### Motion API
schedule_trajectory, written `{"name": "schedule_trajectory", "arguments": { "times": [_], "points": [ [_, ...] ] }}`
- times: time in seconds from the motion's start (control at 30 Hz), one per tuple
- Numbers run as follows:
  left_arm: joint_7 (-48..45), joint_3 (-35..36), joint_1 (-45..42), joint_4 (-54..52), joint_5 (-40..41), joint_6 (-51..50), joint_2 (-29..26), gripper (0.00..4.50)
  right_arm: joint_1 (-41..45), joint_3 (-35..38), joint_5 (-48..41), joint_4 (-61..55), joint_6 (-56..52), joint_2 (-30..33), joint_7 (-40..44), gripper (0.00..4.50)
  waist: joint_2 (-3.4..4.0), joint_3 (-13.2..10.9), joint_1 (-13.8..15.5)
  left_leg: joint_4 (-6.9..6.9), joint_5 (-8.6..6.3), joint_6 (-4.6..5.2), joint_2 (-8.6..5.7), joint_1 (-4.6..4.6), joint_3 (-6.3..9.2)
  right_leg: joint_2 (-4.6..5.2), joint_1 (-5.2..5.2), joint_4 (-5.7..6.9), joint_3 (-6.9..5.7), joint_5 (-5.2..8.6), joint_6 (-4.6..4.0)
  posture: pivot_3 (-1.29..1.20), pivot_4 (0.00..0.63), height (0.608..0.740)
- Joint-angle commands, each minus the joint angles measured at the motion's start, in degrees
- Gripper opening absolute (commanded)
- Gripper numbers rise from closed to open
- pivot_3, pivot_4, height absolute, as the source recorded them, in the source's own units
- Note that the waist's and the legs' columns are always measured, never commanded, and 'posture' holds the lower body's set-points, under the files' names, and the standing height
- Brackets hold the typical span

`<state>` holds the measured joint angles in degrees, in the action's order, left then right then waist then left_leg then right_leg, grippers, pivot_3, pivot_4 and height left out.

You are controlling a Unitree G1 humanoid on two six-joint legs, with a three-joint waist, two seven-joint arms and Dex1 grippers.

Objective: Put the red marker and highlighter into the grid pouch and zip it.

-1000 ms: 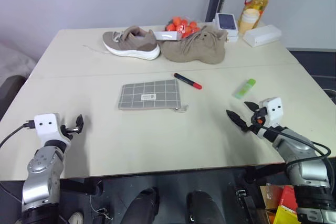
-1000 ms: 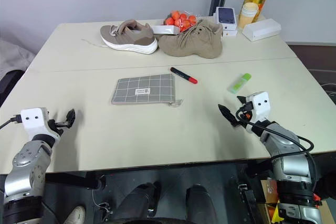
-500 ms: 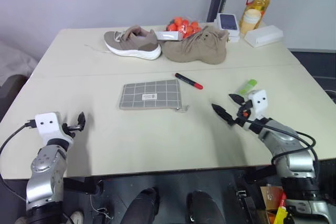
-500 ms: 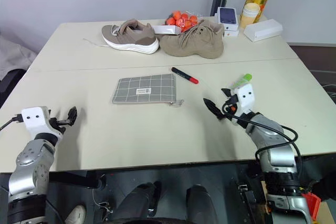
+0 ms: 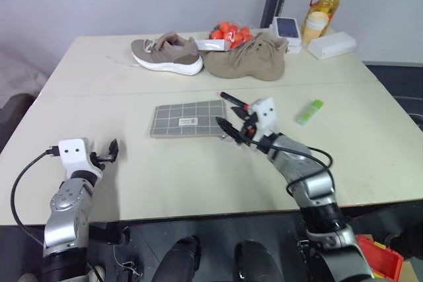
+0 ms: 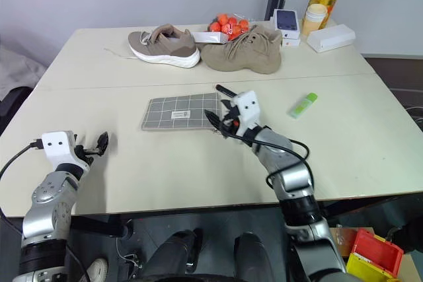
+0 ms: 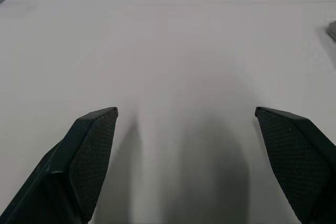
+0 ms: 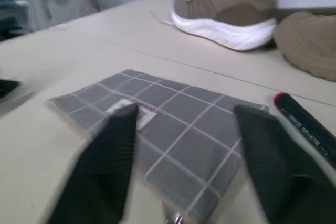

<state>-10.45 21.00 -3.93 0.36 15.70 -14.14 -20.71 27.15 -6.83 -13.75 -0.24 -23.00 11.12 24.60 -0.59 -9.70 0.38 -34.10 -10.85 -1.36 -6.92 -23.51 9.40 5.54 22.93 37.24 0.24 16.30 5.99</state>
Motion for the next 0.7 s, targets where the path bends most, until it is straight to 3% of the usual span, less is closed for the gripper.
{"name": "schedule_trajectory", "arguments": {
  "times": [0.03, 0.1, 0.43, 0.7],
  "points": [
    [-0.77, 0.10, -0.50, -0.13, -0.79, 1.63, -1.15, 4.50, 2.84, -1.75, 3.20, 3.17, 0.55, -1.44, -1.90, 0.88, 0.00, 0.00, -0.01, 0.01, 0.00, 0.00, 0.00, 0.00, 0.00, 0.00, 0.07, 0.00, 0.00, 0.00, 0.00, 0.00, 0.150, 0.740],
    [-1.51, -0.31, -0.40, -0.05, -1.27, 1.80, -1.44, 4.50, 4.44, -2.66, 4.76, 5.91, 1.30, -2.50, -2.43, 0.09, 0.00, 0.00, -0.11, 0.04, 0.00, -0.01, -0.02, 0.00, -0.01, 0.01, 0.10, 0.01, 0.00, -0.01, 0.01, 0.00, 0.150, 0.740],
    [-4.64, -1.26, -0.17, 2.02, -4.68, 3.97, -5.53, 4.50, 10.32, -5.00, 12.44, 18.95, -4.50, -5.52, -8.15, 0.09, 0.01, 0.00, -1.22, 0.07, 0.04, -0.06, -0.03, 0.00, -0.01, 0.00, 0.20, 0.19, 0.01, -0.02, -0.01, 0.00, 0.150, 0.740],
    [-12.84, -10.01, -9.22, 21.17, -15.63, 23.88, -16.78, 4.50, 10.99, -4.39, 12.60, 20.17, -3.30, -7.02, -7.19, 0.09, 0.02, 0.01, -1.07, 0.09, 0.05, -0.09, -0.04, 0.01, 0.01, -0.01, 0.25, 0.27, 0.00, -0.04, -0.03, 0.00, 0.150, 0.740]
  ]
}}
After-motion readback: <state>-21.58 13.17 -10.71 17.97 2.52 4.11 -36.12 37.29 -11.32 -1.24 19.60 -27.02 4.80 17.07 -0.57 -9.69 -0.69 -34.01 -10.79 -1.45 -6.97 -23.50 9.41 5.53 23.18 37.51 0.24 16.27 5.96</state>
